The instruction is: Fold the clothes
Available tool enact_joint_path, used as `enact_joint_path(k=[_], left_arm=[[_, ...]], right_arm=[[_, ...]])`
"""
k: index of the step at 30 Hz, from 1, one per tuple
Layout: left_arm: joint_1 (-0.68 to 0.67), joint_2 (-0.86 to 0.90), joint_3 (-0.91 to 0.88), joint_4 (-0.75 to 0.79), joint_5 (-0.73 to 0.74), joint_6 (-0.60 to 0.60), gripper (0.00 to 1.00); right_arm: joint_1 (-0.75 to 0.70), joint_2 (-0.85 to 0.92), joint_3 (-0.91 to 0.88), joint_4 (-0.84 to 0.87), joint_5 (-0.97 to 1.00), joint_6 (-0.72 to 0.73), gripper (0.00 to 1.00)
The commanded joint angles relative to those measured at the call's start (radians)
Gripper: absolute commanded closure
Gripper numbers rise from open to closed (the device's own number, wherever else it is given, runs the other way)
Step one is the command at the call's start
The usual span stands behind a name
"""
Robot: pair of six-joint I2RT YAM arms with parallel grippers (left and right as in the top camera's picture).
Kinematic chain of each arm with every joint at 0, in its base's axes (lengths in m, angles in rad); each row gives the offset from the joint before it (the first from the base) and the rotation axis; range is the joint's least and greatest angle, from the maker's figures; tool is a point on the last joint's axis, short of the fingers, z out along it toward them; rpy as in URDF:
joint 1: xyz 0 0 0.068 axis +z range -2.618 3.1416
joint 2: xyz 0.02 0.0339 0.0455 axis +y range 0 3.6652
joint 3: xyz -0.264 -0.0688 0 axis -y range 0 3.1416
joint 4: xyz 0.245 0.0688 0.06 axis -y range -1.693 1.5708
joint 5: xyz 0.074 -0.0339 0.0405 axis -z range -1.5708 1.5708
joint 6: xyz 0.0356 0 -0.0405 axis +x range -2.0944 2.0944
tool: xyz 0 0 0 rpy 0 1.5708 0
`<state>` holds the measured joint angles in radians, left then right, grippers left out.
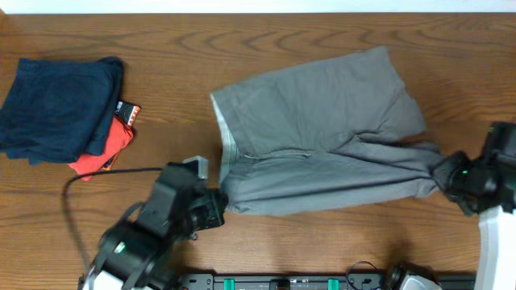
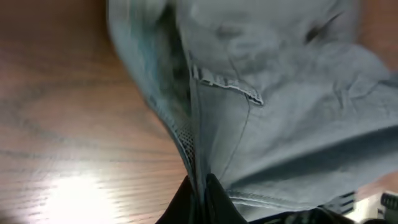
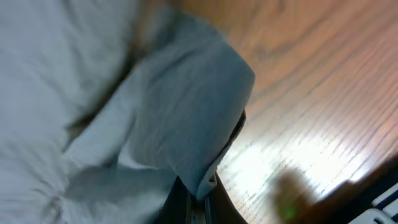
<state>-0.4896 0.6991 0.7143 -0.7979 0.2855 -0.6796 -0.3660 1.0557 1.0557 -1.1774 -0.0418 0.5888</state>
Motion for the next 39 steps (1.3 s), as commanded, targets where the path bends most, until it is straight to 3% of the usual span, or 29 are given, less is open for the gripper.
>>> enact_joint_path(k=[1,7,13,22,31,39], left_arm=[[0.000,-0.095,0.063,-0.005,-0.143,0.017,0.94],[0.000,-0.094,0.067,0.051,-0.277,0.013,0.94],[0.005,0.097,0.067,0.124,-0.389,0.006,0.94],[0.159,0.446,0.067,0.365,-0.390,-0.085,0.94],[0.201,0.738,0.067,0.727,-0.372,-0.084,0.94],[0.208,0.853,0.067,0.871,-0.373,-0.080,0.94]], right_arm=[[-0.019,-0.061,0.082,0.012,0.051,-0.094,0.99],[-0.003,-0.049,0.101,0.177,-0.084,-0.213,0.99],[0.074,0.096,0.101,0.365,-0.164,-0.268,0.99],[0.190,0.352,0.101,0.634,-0.164,-0.291,0.99],[0.197,0.595,0.101,0.715,-0.141,-0.267,0.99],[0.214,0.706,0.101,0.995,-0.353,-0.267,0.99]])
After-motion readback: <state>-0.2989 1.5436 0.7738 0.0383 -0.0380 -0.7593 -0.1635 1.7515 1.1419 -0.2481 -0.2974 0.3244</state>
